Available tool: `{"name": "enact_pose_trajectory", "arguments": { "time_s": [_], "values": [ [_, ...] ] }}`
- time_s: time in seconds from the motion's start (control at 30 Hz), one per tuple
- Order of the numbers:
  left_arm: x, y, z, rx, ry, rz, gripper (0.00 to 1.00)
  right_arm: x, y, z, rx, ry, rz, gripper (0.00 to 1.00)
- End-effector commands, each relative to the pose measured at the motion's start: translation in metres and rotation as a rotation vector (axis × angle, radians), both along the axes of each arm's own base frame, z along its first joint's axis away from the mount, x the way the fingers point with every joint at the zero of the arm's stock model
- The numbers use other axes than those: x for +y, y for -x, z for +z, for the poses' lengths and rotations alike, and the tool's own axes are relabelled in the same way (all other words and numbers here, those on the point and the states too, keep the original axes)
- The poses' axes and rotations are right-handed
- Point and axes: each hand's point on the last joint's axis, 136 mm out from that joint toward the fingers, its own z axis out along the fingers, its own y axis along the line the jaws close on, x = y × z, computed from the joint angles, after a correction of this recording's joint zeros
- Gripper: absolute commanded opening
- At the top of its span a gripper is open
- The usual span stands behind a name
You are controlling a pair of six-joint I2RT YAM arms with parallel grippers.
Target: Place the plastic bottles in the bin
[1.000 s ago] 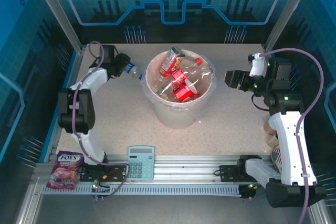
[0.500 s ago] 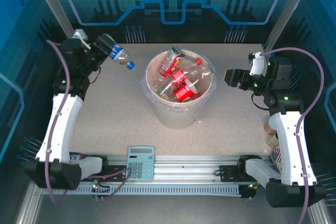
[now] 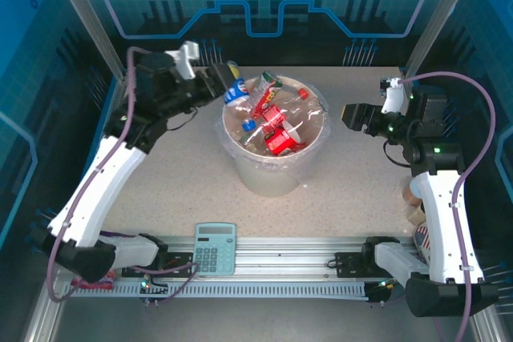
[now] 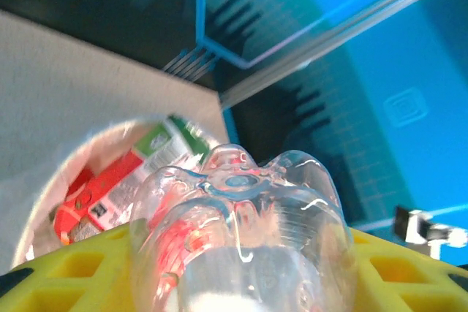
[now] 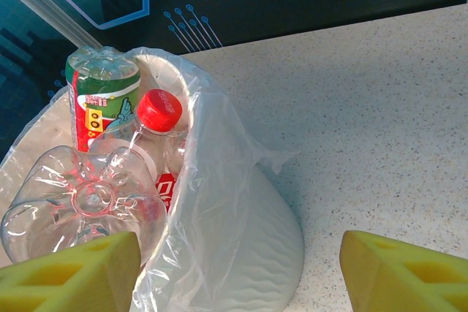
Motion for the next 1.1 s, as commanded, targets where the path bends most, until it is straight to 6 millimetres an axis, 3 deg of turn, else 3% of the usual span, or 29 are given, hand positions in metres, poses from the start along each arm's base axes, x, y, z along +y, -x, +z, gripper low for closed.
{"name": "enact_pose_trajectory", "arguments": {
  "time_s": [0.0, 0.23, 0.47, 0.57, 0.63, 0.83, 1.07],
  "values": [
    [-0.018, 0.001, -0.024, 0.047, -0.073, -0.043, 0.4, 0.003, 0.006, 0.02, -0.05, -0.019, 0.011, 0.73],
    [-0.032, -0.004, -0.056, 0.082, -0.12, -0.047, 0.43, 0.004, 0.007, 0.022, -0.054, -0.01, 0.017, 0.73],
    [-0.024, 0.003, -0.065, 0.065, -0.207, -0.037, 0.64, 0.007, 0.003, 0.023, -0.053, -0.016, 0.028, 0.73],
    [-0.02, 0.006, -0.062, 0.028, -0.251, -0.043, 0.77, 0.009, 0.0, 0.023, -0.053, -0.017, 0.036, 0.73],
    [-0.016, 0.006, -0.056, -0.006, -0.272, -0.033, 0.8, 0.012, -0.001, 0.023, -0.05, -0.019, 0.043, 0.73],
    [0.002, 0.008, -0.046, -0.072, -0.371, 0.012, 0.8, 0.026, -0.001, 0.019, -0.027, -0.02, 0.085, 0.7],
    [0.007, 0.003, -0.074, -0.039, -0.476, 0.008, 0.68, 0.046, 0.0, 0.001, 0.034, -0.012, 0.146, 0.65]
  ]
}}
